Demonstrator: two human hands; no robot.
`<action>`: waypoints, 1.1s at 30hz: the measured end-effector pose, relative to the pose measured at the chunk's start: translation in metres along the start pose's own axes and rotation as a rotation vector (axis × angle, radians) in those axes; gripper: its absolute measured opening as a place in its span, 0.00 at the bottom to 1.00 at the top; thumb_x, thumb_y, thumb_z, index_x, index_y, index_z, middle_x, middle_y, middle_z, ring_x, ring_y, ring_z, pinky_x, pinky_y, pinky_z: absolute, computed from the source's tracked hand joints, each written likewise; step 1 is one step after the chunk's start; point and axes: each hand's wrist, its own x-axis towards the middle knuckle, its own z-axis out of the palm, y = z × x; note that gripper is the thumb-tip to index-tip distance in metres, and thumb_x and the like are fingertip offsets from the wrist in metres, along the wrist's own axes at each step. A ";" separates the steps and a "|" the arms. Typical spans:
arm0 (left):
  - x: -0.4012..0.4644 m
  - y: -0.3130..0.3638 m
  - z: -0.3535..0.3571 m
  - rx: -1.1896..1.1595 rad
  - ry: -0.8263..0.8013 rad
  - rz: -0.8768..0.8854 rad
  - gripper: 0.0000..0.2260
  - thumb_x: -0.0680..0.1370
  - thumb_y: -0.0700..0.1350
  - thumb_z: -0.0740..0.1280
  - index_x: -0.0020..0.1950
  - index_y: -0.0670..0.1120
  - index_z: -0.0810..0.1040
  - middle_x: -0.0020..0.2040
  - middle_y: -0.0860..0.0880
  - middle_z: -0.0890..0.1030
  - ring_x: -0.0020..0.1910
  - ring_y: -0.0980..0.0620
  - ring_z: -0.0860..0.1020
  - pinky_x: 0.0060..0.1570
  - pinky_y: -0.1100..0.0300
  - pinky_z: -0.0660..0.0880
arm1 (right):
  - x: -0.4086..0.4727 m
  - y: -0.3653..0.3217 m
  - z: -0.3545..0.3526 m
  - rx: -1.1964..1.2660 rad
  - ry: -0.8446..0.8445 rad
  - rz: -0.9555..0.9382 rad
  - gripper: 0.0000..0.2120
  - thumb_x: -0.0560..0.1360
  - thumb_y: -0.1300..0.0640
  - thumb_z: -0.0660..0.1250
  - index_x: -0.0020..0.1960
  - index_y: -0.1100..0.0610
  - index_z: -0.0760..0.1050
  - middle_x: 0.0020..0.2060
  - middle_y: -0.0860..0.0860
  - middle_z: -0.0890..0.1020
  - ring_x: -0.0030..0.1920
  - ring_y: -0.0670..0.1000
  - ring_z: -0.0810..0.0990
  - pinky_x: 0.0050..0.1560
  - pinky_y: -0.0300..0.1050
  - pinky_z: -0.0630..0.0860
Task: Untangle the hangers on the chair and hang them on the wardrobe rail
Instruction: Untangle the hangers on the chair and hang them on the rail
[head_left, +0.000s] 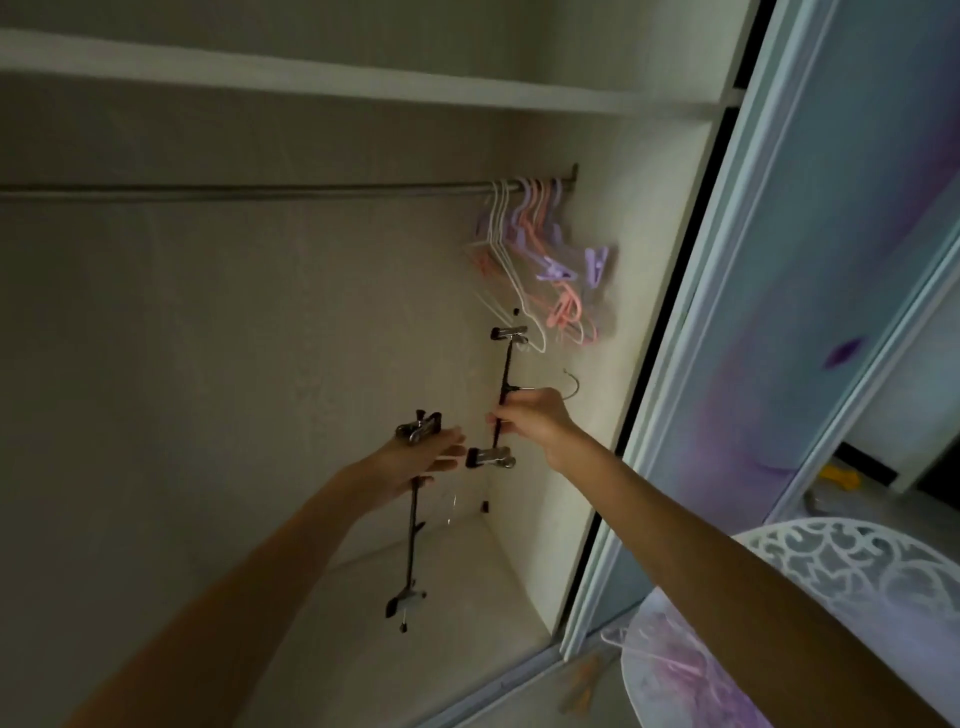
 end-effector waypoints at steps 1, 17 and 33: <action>0.006 0.006 -0.005 -0.038 0.058 -0.020 0.10 0.79 0.51 0.61 0.51 0.47 0.76 0.54 0.50 0.80 0.54 0.53 0.77 0.46 0.60 0.68 | 0.009 -0.005 -0.005 -0.090 0.033 -0.040 0.04 0.68 0.69 0.69 0.36 0.63 0.80 0.37 0.56 0.82 0.42 0.55 0.83 0.55 0.51 0.79; 0.075 0.122 -0.106 0.708 0.588 0.109 0.27 0.82 0.58 0.45 0.54 0.44 0.80 0.53 0.44 0.82 0.53 0.45 0.79 0.62 0.52 0.71 | 0.101 -0.124 -0.044 -1.356 0.268 -0.550 0.18 0.74 0.69 0.63 0.61 0.57 0.76 0.58 0.55 0.80 0.59 0.57 0.78 0.55 0.48 0.76; 0.141 0.152 -0.164 0.369 0.505 0.214 0.27 0.81 0.59 0.49 0.35 0.46 0.80 0.34 0.50 0.79 0.31 0.55 0.77 0.34 0.63 0.74 | 0.216 -0.192 0.018 -1.499 0.290 -0.423 0.18 0.77 0.63 0.63 0.66 0.63 0.68 0.64 0.59 0.74 0.63 0.57 0.75 0.56 0.49 0.74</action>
